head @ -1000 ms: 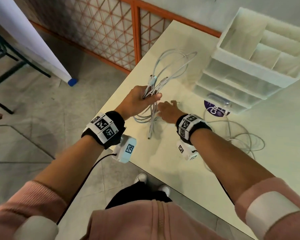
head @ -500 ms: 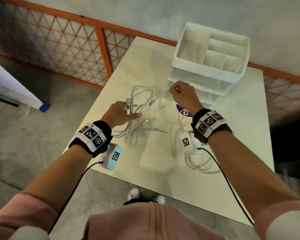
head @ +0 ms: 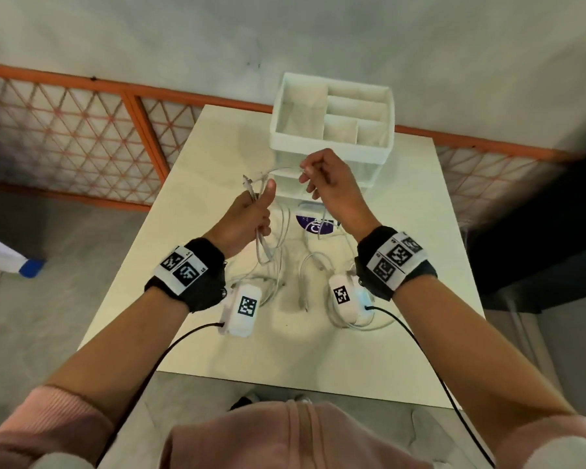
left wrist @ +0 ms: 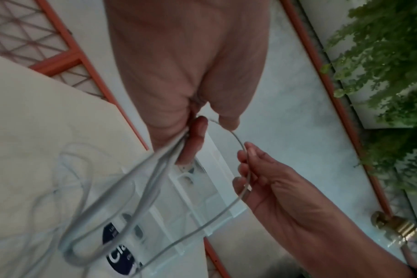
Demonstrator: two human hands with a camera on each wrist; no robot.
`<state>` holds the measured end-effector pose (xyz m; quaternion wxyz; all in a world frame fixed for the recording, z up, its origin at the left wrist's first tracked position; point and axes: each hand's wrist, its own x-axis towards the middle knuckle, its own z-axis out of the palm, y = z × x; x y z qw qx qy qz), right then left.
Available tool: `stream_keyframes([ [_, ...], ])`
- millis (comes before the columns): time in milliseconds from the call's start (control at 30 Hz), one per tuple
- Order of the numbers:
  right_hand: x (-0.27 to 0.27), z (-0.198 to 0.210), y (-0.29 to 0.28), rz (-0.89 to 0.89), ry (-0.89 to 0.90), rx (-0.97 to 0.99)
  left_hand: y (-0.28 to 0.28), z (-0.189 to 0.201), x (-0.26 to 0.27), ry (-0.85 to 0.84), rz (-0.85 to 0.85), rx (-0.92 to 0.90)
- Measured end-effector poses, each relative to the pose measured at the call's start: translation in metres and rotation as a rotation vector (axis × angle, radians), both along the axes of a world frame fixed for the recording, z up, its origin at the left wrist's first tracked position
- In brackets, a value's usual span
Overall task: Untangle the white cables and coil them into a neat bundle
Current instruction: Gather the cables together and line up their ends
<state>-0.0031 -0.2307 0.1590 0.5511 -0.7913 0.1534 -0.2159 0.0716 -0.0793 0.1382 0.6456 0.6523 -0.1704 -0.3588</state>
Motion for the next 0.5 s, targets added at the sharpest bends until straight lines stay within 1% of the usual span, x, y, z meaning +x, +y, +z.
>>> stream_keyframes([
  [33,-0.003,-0.001,0.002,0.035,0.016,0.007,-0.004,0.0,-0.002,0.054,0.017,-0.032],
  [100,-0.007,-0.004,0.009,0.139,0.065,0.032,-0.008,0.0,-0.002,0.107,0.052,-0.072],
  [167,-0.012,-0.008,0.016,0.231,0.127,0.037,-0.009,-0.001,-0.004,0.077,0.042,-0.095],
  [233,-0.014,-0.013,0.024,0.276,0.159,0.038,-0.009,-0.003,-0.008,0.024,0.022,-0.11],
  [267,-0.014,-0.014,0.027,0.278,0.162,0.058,-0.009,-0.004,-0.009,0.011,0.038,-0.108],
  [367,-0.017,-0.016,0.031,0.275,0.202,0.109,-0.006,-0.004,-0.008,-0.015,0.157,-0.073],
  [433,-0.023,-0.018,0.026,0.321,0.287,0.014,-0.002,0.002,-0.004,0.017,0.246,-0.113],
  [500,-0.032,-0.026,0.014,0.383,0.389,-0.127,0.007,0.009,0.005,0.121,0.34,-0.253],
])
